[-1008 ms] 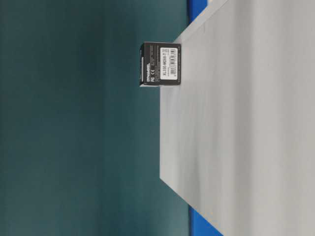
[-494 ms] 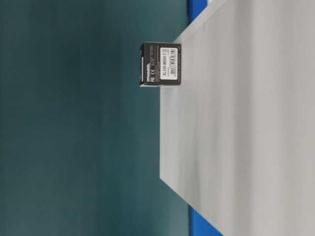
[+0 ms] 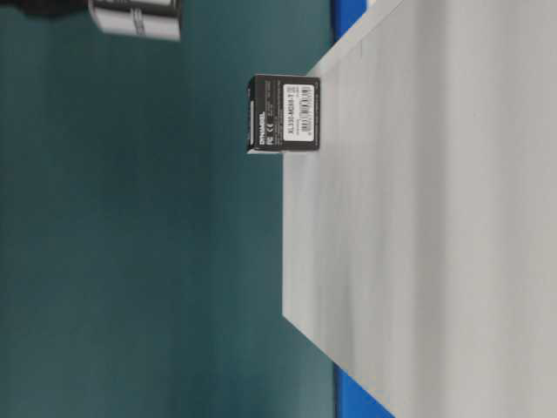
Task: Place the box from the white plastic tray onto the white base.
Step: 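Carry the box left over the white base below the other box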
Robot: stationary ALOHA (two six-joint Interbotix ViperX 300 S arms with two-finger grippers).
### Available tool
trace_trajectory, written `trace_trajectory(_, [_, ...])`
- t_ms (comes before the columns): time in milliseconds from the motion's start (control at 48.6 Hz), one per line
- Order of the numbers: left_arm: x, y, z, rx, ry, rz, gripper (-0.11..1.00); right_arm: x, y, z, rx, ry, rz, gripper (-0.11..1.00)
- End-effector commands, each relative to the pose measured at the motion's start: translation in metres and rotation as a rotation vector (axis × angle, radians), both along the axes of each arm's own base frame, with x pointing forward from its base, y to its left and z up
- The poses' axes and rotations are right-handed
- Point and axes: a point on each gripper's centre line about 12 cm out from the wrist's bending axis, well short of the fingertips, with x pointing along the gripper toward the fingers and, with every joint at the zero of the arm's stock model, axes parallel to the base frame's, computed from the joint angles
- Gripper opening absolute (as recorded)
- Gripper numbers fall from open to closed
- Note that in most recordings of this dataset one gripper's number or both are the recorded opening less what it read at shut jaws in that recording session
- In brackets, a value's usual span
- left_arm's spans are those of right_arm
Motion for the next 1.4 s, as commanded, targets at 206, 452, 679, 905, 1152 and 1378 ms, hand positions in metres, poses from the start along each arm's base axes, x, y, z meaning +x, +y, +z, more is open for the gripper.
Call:
trace_trajectory(206, [0.002, 0.000, 0.011, 0.002, -0.028, 0.000, -0.06, 0.039, 0.008, -0.020, 0.000, 0.000, 0.066, 0.60])
trace_trajectory(452, [0.002, -0.001, 0.011, -0.027, -0.025, 0.000, -0.06, 0.063, 0.007, -0.047, 0.000, 0.010, 0.078, 0.60])
trace_trajectory(679, [0.002, -0.001, 0.008, -0.029, -0.005, 0.000, -0.06, 0.073, 0.005, -0.070, 0.000, 0.024, 0.070, 0.60])
trace_trajectory(905, [0.002, -0.001, 0.008, -0.030, -0.005, 0.001, -0.06, 0.075, 0.004, -0.090, 0.003, 0.042, 0.060, 0.60])
trace_trajectory(1152, [0.002, -0.001, 0.008, -0.029, -0.003, 0.001, -0.06, 0.075, 0.004, -0.100, 0.009, 0.057, 0.046, 0.60])
trace_trajectory(1378, [0.002, -0.001, 0.008, -0.029, -0.003, 0.001, -0.06, 0.074, 0.005, -0.105, 0.011, 0.070, 0.047, 0.60])
